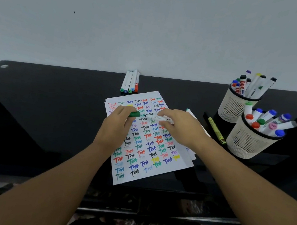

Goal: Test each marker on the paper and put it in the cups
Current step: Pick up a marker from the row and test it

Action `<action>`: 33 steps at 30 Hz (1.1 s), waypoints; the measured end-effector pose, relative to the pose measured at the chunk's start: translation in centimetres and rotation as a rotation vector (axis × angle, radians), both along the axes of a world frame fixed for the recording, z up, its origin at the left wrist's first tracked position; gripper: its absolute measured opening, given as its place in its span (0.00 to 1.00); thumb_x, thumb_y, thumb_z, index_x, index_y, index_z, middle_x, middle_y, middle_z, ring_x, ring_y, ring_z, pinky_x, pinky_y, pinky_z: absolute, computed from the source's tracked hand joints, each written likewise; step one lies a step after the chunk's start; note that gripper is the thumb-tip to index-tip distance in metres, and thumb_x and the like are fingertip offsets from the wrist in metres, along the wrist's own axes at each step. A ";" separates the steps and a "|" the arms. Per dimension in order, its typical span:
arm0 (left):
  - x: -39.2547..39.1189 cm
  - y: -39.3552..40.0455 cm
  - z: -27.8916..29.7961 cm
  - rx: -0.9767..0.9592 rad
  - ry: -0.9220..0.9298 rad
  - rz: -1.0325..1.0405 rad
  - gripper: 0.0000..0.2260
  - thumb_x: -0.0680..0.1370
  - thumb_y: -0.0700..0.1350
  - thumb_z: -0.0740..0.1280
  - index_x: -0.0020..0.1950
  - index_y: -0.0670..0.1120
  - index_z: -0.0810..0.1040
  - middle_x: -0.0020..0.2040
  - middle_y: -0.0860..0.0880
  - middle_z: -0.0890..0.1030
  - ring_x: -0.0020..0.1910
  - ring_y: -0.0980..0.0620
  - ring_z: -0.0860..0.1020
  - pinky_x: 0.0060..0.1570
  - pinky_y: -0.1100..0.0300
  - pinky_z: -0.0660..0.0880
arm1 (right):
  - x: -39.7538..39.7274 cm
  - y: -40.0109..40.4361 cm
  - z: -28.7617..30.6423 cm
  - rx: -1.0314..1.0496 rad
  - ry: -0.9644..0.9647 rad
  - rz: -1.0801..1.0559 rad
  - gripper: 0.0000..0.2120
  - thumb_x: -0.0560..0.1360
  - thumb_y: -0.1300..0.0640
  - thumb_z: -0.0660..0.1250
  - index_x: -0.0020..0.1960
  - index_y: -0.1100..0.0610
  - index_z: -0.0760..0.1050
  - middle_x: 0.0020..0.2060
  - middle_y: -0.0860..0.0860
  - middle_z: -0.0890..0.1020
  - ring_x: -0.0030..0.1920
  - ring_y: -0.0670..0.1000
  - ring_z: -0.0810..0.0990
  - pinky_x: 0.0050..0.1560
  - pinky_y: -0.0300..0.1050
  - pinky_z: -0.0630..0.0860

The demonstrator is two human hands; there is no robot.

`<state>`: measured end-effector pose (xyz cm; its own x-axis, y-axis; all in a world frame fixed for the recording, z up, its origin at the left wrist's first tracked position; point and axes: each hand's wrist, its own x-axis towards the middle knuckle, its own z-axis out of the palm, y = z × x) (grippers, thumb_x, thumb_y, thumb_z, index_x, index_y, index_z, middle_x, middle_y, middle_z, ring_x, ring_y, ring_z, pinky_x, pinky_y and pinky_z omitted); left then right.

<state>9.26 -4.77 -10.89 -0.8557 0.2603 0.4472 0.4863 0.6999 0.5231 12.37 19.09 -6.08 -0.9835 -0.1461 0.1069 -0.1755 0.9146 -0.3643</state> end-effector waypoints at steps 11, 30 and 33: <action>0.5 0.2 0.1 -0.071 0.070 -0.084 0.09 0.84 0.45 0.64 0.64 0.48 0.77 0.61 0.51 0.79 0.53 0.54 0.78 0.49 0.61 0.76 | -0.5 -1.3 -0.8 0.021 0.035 0.078 0.13 0.84 0.46 0.64 0.68 0.42 0.76 0.56 0.45 0.83 0.51 0.49 0.80 0.54 0.55 0.78; 1.5 0.7 1.5 -0.041 -0.167 -0.014 0.36 0.82 0.55 0.66 0.82 0.62 0.45 0.74 0.54 0.73 0.66 0.53 0.77 0.58 0.62 0.72 | 0.1 -2.6 -0.9 -0.067 0.055 0.144 0.25 0.86 0.51 0.59 0.81 0.44 0.56 0.65 0.49 0.79 0.49 0.50 0.80 0.46 0.51 0.78; 0.9 0.6 0.9 -0.145 -0.099 0.018 0.30 0.80 0.61 0.66 0.80 0.54 0.64 0.76 0.51 0.71 0.72 0.51 0.71 0.68 0.55 0.69 | 0.2 -2.4 -0.9 -0.115 0.049 0.133 0.30 0.85 0.52 0.57 0.82 0.37 0.51 0.58 0.50 0.80 0.42 0.49 0.79 0.41 0.52 0.78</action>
<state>10.17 -4.17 -9.95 -0.8987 0.3001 0.3198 0.4243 0.7795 0.4608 12.58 16.72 -7.00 -0.9496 -0.2581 0.1779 -0.3119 0.8349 -0.4535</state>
